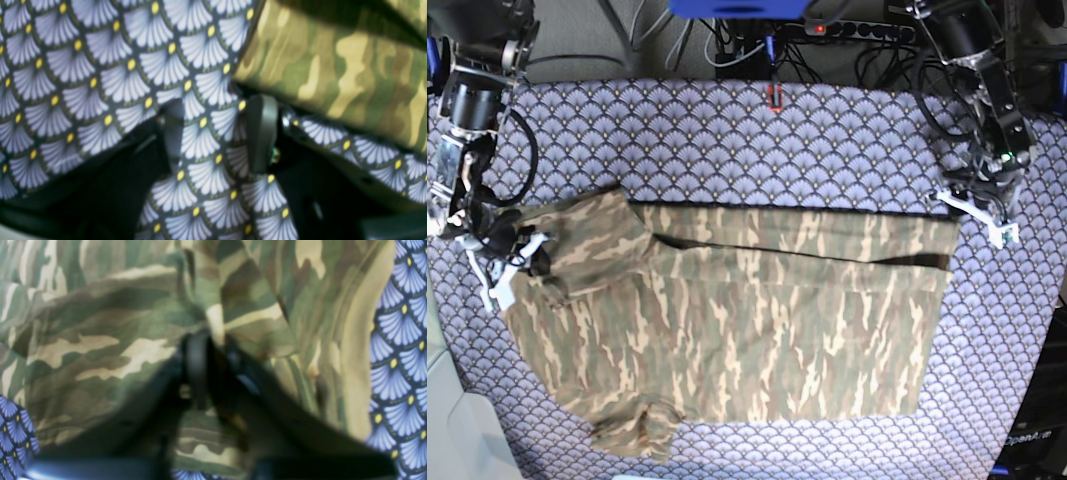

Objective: Fold the T-shirt properly
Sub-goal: 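Regrasp the folded edge with both grippers at its corners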

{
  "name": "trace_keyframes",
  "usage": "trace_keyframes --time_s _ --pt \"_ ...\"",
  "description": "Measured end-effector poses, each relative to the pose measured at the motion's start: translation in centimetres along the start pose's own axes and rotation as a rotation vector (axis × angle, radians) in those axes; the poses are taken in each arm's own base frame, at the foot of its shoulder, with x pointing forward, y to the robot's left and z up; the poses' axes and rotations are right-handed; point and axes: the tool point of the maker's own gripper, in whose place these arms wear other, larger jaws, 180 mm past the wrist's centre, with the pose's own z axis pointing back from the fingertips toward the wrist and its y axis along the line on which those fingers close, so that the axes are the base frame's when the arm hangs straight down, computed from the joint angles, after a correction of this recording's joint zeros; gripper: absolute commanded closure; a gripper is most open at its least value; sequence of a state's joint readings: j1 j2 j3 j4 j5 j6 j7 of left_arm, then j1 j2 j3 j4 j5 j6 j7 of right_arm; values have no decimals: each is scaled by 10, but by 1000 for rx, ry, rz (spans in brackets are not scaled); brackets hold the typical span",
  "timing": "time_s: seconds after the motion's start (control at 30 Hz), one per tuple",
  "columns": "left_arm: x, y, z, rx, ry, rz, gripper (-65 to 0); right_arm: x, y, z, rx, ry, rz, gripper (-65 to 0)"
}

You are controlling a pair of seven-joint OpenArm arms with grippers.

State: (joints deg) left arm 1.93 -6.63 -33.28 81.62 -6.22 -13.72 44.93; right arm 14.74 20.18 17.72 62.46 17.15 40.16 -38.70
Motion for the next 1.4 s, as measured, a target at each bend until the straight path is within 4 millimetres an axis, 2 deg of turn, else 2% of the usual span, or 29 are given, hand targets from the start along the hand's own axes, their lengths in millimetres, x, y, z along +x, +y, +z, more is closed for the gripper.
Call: trace_keyframes --time_s 0.2,0.33,0.4,0.47,0.57,0.73,1.0,1.27,1.33,1.4 --pt "3 1 7 6 -21 -14 -294 35 -2 0 -2 -67 11 0" --pt "4 1 9 7 -22 -17 -294 47 -2 -1 -4 -79 19 0" --pt "-2 2 9 9 -16 -19 -294 54 0 -1 1 -99 19 0" --pt "-10 4 10 13 3 -21 -294 57 0 -3 -2 -98 22 0" --pt "-9 5 10 15 -1 -23 -294 52 -5 -14 -36 -39 50 0" --pt "-16 6 12 16 12 -25 -294 58 6 -27 -50 -27 95 0" --pt "-22 8 13 18 20 -27 -294 85 8 -28 -67 -57 126 0" --pt "-24 10 14 22 21 -30 -297 81 7 -28 -68 -51 120 -3" --pt "-24 10 15 23 21 -31 -297 75 7 -29 -67 -45 117 -42" --pt "-24 10 15 23 21 -32 -298 64 8 -30 -65 -24 114 -117"
